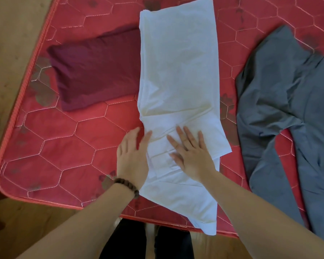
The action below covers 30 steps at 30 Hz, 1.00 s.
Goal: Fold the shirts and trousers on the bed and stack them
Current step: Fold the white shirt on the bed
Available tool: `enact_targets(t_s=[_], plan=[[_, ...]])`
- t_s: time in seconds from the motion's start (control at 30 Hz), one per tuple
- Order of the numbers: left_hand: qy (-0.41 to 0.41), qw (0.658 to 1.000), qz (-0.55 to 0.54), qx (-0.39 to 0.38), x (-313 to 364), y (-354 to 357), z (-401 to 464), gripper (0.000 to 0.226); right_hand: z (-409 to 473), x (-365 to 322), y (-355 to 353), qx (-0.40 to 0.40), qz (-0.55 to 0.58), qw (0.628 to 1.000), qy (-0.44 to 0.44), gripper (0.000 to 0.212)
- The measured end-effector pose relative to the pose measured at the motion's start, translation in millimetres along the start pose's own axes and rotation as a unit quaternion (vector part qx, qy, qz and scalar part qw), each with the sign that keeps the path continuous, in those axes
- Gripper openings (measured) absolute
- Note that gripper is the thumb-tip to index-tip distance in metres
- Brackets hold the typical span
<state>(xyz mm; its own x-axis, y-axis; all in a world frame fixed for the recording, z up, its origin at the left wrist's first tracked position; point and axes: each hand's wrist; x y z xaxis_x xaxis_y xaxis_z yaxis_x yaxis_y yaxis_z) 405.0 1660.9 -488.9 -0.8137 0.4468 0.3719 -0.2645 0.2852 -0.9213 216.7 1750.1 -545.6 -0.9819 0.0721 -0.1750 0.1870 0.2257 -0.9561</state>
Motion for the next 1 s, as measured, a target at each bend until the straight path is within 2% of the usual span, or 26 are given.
enact_targets(t_s=[0.03, 0.07, 0.13, 0.2, 0.33, 0.4, 0.5, 0.63, 0.7, 0.77, 0.83, 0.9, 0.93, 1.0], plan=[[0.102, 0.991, 0.077, -0.037, -10, 3, 1, 0.087, -1, 6, 0, -0.005, 0.002, 1.000, -0.004, 0.054], [0.195, 0.966, 0.144, -0.089, -20, 4, 4, 0.093, -3, 13, -3, -0.008, 0.004, 1.000, -0.004, 0.054], [0.323, 0.897, 0.235, -0.188, -36, 1, 13, 0.093, -10, 33, -13, -0.004, 0.004, 1.000, -0.002, 0.055], [0.373, 0.859, 0.260, -0.235, -45, -5, 27, 0.086, -25, 60, -25, -0.005, -0.010, 1.000, -0.011, 0.056], [0.426, 0.824, 0.289, -0.237, -53, -10, 50, 0.081, -61, 106, -44, -0.050, -0.043, 0.997, -0.043, 0.071], [0.446, 0.824, 0.270, -0.223, -56, -5, 60, 0.080, -68, 111, -48, -0.068, -0.063, 0.994, -0.062, 0.072], [0.461, 0.829, 0.242, -0.202, -55, 0, 68, 0.079, -61, 103, -44, -0.045, -0.064, 0.993, -0.093, 0.069], [0.422, 0.855, 0.177, -0.244, -55, 0, 67, 0.066, -42, 81, -32, -0.067, -0.004, 0.991, -0.112, 0.079], [0.378, 0.872, 0.116, -0.290, -49, -5, 69, 0.058, -38, 79, -36, -0.087, 0.041, 0.990, -0.101, 0.064], [0.288, 0.889, 0.015, -0.356, -35, -20, 70, 0.047, -37, 76, -53, -0.140, 0.129, 0.979, -0.077, 0.052], [0.168, 0.882, -0.085, -0.433, -25, -41, 72, 0.042, -37, 70, -80, -0.232, 0.242, 0.942, -0.011, 0.046], [0.032, 0.855, -0.207, -0.474, -19, -48, 80, 0.033, -35, 73, -108, -0.322, 0.336, 0.882, 0.072, 0.038], [-0.044, 0.848, -0.248, -0.467, -21, -42, 86, 0.031, -32, 76, -120, -0.348, 0.389, 0.846, 0.107, 0.033], [-0.172, 0.837, -0.274, -0.442, -35, -31, 100, 0.045, -20, 91, -129, -0.334, 0.498, 0.778, 0.189, 0.021]])
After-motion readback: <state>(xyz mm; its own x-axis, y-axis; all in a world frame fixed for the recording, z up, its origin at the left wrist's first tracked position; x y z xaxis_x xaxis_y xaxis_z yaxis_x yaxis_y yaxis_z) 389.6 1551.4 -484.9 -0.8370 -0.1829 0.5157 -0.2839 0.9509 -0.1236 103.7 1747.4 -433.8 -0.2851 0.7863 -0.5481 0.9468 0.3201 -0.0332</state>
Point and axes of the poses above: each hand's wrist, its own z-axis towards the middle knuckle, its own y-axis out of the palm, x = y × z, and after that the axes turned 1 degree about z, right-handed
